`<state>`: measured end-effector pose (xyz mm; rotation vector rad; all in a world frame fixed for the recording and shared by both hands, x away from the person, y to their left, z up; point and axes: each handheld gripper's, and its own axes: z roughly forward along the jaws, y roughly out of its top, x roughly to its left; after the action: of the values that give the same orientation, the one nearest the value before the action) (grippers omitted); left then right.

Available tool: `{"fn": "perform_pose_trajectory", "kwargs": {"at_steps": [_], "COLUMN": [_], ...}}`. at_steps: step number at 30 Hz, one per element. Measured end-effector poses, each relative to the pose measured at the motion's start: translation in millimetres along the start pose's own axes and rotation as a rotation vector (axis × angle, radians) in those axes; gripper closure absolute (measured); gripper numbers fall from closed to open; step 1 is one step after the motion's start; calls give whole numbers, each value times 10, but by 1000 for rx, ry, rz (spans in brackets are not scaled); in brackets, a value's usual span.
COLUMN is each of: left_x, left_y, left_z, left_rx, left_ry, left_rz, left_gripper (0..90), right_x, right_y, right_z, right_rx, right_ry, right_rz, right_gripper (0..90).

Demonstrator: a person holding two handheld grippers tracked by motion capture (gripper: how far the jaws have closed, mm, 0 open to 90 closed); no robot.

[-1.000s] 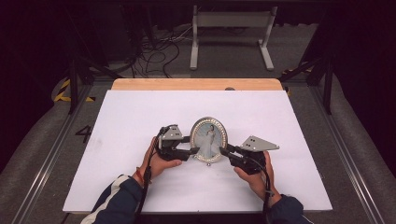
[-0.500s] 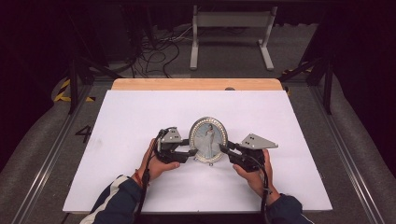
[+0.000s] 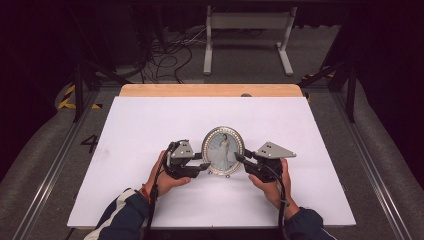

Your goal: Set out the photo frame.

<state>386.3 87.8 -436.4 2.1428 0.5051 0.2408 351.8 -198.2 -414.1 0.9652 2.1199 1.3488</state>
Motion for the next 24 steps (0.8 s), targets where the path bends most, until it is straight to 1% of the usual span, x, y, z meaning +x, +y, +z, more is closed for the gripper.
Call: {"fn": "perform_pose_trajectory", "kwargs": {"at_steps": [1, 4, 6, 7, 8, 10, 14, 24], "left_x": [0, -32, -47, -55, -55, -71, -77, -91], "left_y": [0, -9, -18, -21, -21, -22, -26, -31], "left_z": [0, -6, 3, 13, 13, 19, 10, 15], "left_rx": [0, 17, 32, 37, 37, 48, 52, 58], "left_ry": [0, -2, -5, -4, -4, 2, 0, 1], "left_rz": [0, 19, 24, 34, 34, 41, 45, 57], "left_gripper": [571, 578, 595, 596, 596, 600, 615, 617], "right_x": [0, -2, 0, 2, 2, 10, 8, 25], "right_y": [0, 4, 4, 5, 5, 7, 7, 4], "right_z": [0, 17, 25, 27, 27, 27, 32, 39], "right_rx": [0, 5, 8, 9, 9, 12, 13, 20], "right_ry": [0, 1, -1, -3, -3, -8, -6, -12], "right_rz": [0, -2, -2, -3, -3, -17, -19, -34], "right_gripper": [721, 707, 697, 694, 694, 690, 687, 670]}}
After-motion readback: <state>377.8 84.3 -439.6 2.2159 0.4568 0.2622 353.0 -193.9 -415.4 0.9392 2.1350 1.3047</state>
